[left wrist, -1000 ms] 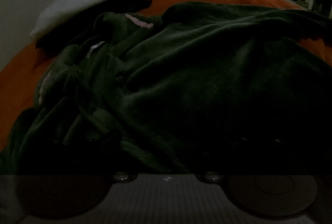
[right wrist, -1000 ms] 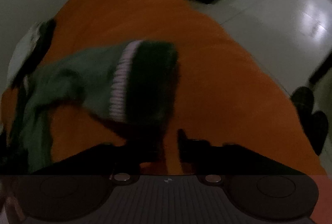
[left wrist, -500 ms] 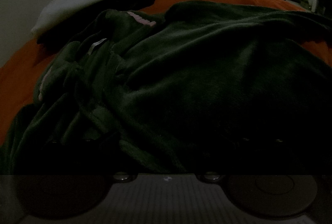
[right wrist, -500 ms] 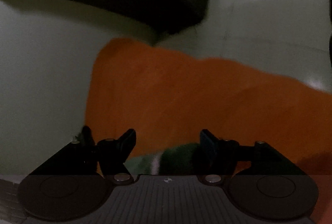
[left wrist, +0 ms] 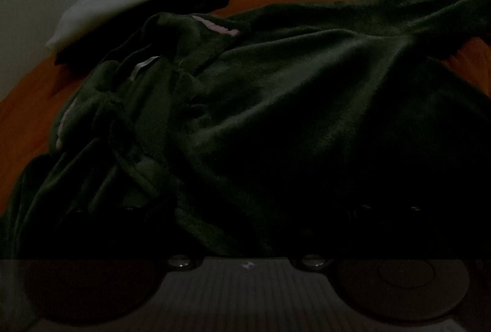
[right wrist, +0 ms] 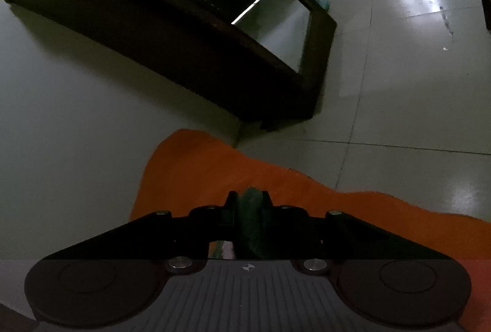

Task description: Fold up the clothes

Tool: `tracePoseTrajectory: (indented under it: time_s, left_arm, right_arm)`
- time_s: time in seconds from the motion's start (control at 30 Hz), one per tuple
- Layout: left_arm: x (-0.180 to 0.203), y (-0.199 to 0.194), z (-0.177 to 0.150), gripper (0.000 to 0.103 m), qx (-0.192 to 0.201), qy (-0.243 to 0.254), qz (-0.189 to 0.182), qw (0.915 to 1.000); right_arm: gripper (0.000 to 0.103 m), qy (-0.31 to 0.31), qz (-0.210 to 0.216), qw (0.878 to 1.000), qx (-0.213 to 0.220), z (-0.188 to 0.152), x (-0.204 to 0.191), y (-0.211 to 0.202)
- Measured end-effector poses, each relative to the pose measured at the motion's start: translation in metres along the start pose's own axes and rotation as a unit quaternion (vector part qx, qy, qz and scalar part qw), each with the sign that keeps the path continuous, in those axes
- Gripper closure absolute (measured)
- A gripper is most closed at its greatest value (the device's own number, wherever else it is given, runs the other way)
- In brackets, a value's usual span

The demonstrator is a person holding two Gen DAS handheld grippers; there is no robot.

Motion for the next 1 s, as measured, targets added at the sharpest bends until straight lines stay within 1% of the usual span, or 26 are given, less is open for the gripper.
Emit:
tracePoseTrajectory:
  time_s: [0.07,0.13,0.2,0.27,0.3,0.37,0.43,0.5,0.53,0.6,0.67,0.7,0.73,0.77,0.8,0.83,0.87,0.9,0.93,0.97,1.0]
  left_arm:
    - [-0.001,0.000,-0.001,0.000,0.001,-0.004,-0.002,1.0000]
    - [-0.001,0.000,-0.001,0.000,0.002,-0.008,-0.003,1.0000]
    - [-0.002,-0.002,0.001,0.000,0.004,-0.011,-0.004,0.9999]
    - [-0.005,-0.008,0.003,0.000,0.005,-0.014,-0.007,0.9999]
    - [-0.007,-0.013,0.005,0.004,0.002,-0.013,-0.011,0.9999]
    - [-0.017,-0.034,0.012,0.005,0.014,-0.013,-0.013,0.9997]
    - [-0.030,-0.058,0.019,0.005,0.031,-0.019,-0.010,0.9993]
    - [-0.047,-0.086,0.020,0.004,0.048,-0.035,-0.010,0.9982]
    - [-0.057,-0.098,0.018,0.004,0.052,-0.048,-0.009,0.9974]
    - [-0.077,-0.120,0.009,0.004,0.056,-0.081,-0.006,0.9951]
    - [-0.099,-0.139,-0.006,0.004,0.060,-0.127,-0.018,0.9899]
    - [-0.110,-0.147,-0.015,0.003,0.064,-0.150,-0.021,0.9865]
    - [-0.121,-0.152,-0.026,0.003,0.066,-0.167,-0.017,0.9837]
    - [-0.134,-0.157,-0.038,0.003,0.067,-0.182,-0.011,0.9809]
    - [-0.146,-0.159,-0.051,0.003,0.064,-0.196,-0.002,0.9785]
    - [-0.159,-0.160,-0.063,0.003,0.058,-0.208,0.009,0.9762]
    - [-0.172,-0.160,-0.075,0.003,0.053,-0.221,0.020,0.9737]
    - [-0.185,-0.160,-0.086,0.003,0.049,-0.237,0.026,0.9700]
    - [-0.197,-0.159,-0.095,0.004,0.048,-0.256,0.028,0.9652]
    - [-0.210,-0.158,-0.104,0.004,0.044,-0.277,0.032,0.9594]
    - [-0.220,-0.156,-0.111,0.004,0.041,-0.294,0.033,0.9542]
  right_arm:
    - [0.094,-0.011,-0.008,1.000,-0.002,0.003,-0.005,0.011]
    - [0.094,-0.014,-0.001,1.000,-0.005,0.001,-0.007,0.012]
    - [0.094,-0.031,0.014,0.999,-0.011,0.002,0.001,-0.008]
    - [0.094,-0.054,0.029,0.998,-0.016,-0.008,-0.008,-0.020]
    - [0.094,-0.066,0.039,0.997,-0.017,-0.015,-0.015,-0.028]
    - [0.094,-0.099,0.066,0.993,-0.020,-0.030,-0.042,-0.044]
    - [0.095,-0.140,0.097,0.985,-0.025,-0.050,-0.080,-0.058]
    - [0.096,-0.190,0.129,0.973,-0.036,-0.079,-0.126,-0.074]
    - [0.096,-0.221,0.150,0.963,-0.042,-0.101,-0.151,-0.084]
    - [0.097,-0.281,0.195,0.938,-0.060,-0.152,-0.204,-0.102]
    - [0.097,-0.333,0.243,0.907,-0.087,-0.212,-0.255,-0.122]
    - [0.097,-0.360,0.266,0.888,-0.107,-0.247,-0.280,-0.131]
    - [0.097,-0.390,0.284,0.866,-0.129,-0.287,-0.301,-0.136]
    - [0.097,-0.421,0.301,0.842,-0.152,-0.328,-0.321,-0.139]
    - [0.097,-0.454,0.315,0.812,-0.186,-0.378,-0.339,-0.141]
    - [0.091,-0.485,0.323,0.781,-0.226,-0.431,-0.350,-0.144]
    - [0.085,-0.517,0.320,0.750,-0.262,-0.480,-0.354,-0.144]
    - [0.072,-0.550,0.305,0.724,-0.285,-0.520,-0.354,-0.140]
    - [0.071,-0.578,0.286,0.704,-0.295,-0.550,-0.351,-0.136]
    - [0.071,-0.596,0.274,0.694,-0.297,-0.567,-0.347,-0.130]
    - [0.071,-0.601,0.269,0.693,-0.294,-0.567,-0.344,-0.123]
Point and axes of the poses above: each gripper's, at about its wrist camera, not at the fingertips, and y roughly the way its jaws point, x to its right, z to its top, the point moved 6 cm from there along y, roughly the way its jaws point, and after that the axes turned 7 degrees about -x, right-handed, at the moved point
